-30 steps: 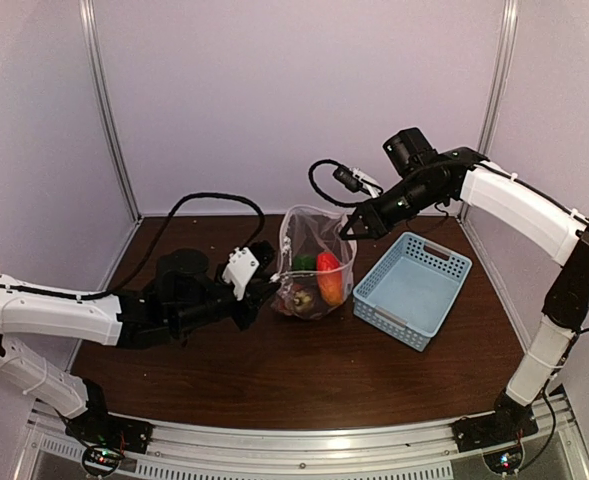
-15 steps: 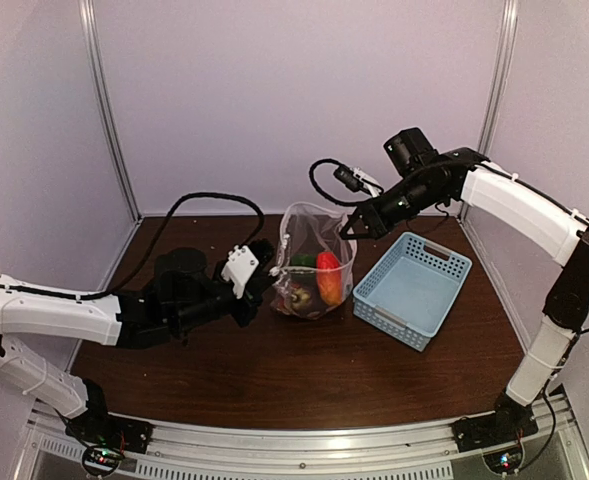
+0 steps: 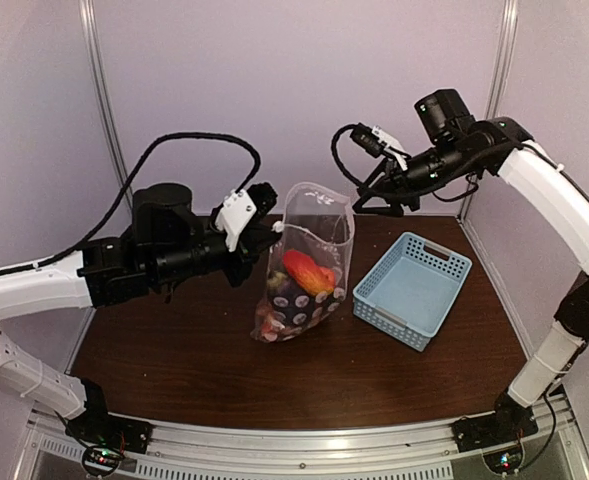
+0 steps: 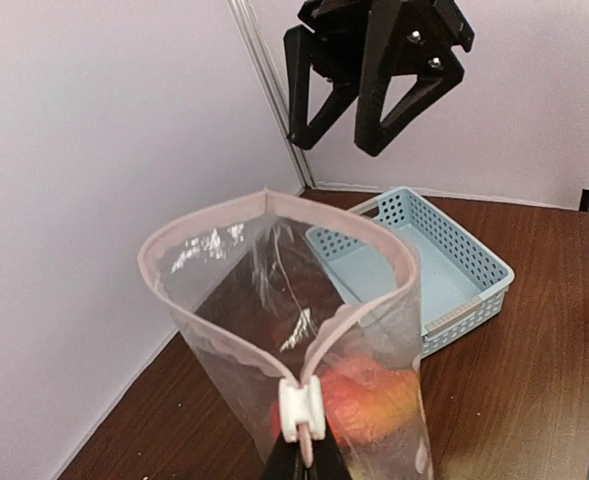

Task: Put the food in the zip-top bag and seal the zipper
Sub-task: Pick up the zipper food storage bag at the center of the board, then zip the zipper on the zipper food storage bag.

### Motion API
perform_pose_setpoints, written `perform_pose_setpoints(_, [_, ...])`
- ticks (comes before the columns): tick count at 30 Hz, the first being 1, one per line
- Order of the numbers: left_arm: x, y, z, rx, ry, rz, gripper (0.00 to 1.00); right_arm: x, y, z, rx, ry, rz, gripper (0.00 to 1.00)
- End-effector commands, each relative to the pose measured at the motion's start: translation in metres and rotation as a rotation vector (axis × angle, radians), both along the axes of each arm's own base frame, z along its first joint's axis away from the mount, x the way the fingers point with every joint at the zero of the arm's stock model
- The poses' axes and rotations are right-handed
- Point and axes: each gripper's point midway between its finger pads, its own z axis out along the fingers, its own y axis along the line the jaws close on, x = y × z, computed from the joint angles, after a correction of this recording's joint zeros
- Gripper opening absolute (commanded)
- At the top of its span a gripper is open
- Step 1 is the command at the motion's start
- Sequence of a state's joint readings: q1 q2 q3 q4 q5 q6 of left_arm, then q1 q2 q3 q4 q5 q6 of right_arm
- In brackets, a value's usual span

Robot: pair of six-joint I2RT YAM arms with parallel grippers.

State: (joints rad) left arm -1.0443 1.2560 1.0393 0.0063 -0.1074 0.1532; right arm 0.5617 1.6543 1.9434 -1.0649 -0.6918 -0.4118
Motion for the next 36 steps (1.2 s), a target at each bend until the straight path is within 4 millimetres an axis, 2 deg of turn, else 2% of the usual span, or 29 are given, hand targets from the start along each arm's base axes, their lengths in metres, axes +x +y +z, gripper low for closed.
perform_pose_setpoints(1, [-0.012,-0.009,0.03,0.06,-0.015,-0.097,0.0,-0.044,-0.006,0.05,0.037,-0.222,0.172,0.59])
perform_pose_setpoints(4, [-0.01,-0.012,0.028,0.163,0.006,-0.106,0.0,-0.058,0.0,0.071,0.106,-0.287,0.231,0.66])
perform_pose_setpoints(6, [-0.011,-0.014,0.026,0.185,0.015,-0.12,0.0,-0.064,0.011,0.074,0.149,-0.269,0.268,0.67])
perform_pose_setpoints(9, [-0.013,-0.015,0.024,0.178,0.029,-0.133,0.0,-0.07,0.032,0.063,0.171,-0.233,0.323,0.66])
perform_pose_setpoints(12, [-0.019,-0.019,0.022,0.16,0.061,-0.166,0.0,-0.073,0.048,0.053,0.201,-0.198,0.361,0.61])
perform_pose_setpoints(17, [-0.023,-0.023,0.015,0.147,0.098,-0.187,0.0,-0.077,0.072,0.036,0.23,-0.095,0.399,0.56])
perform_pose_setpoints(22, [-0.022,-0.028,0.019,0.13,0.113,-0.189,0.0,-0.085,0.091,0.023,0.228,-0.039,0.426,0.54])
perform_pose_setpoints(26, [-0.021,-0.028,0.023,0.118,0.115,-0.181,0.0,-0.09,0.104,0.024,0.238,-0.017,0.409,0.5])
perform_pose_setpoints(29, [-0.02,-0.025,0.028,0.109,0.109,-0.166,0.0,-0.09,0.108,0.023,0.236,0.006,0.377,0.5])
perform_pose_setpoints(32, [-0.018,-0.021,0.037,0.08,0.111,-0.144,0.0,-0.088,0.11,0.019,0.226,0.005,0.325,0.49])
perform_pose_setpoints(36, [-0.022,-0.018,0.048,0.038,0.105,-0.146,0.0,-0.078,0.11,0.011,0.202,-0.009,0.261,0.42])
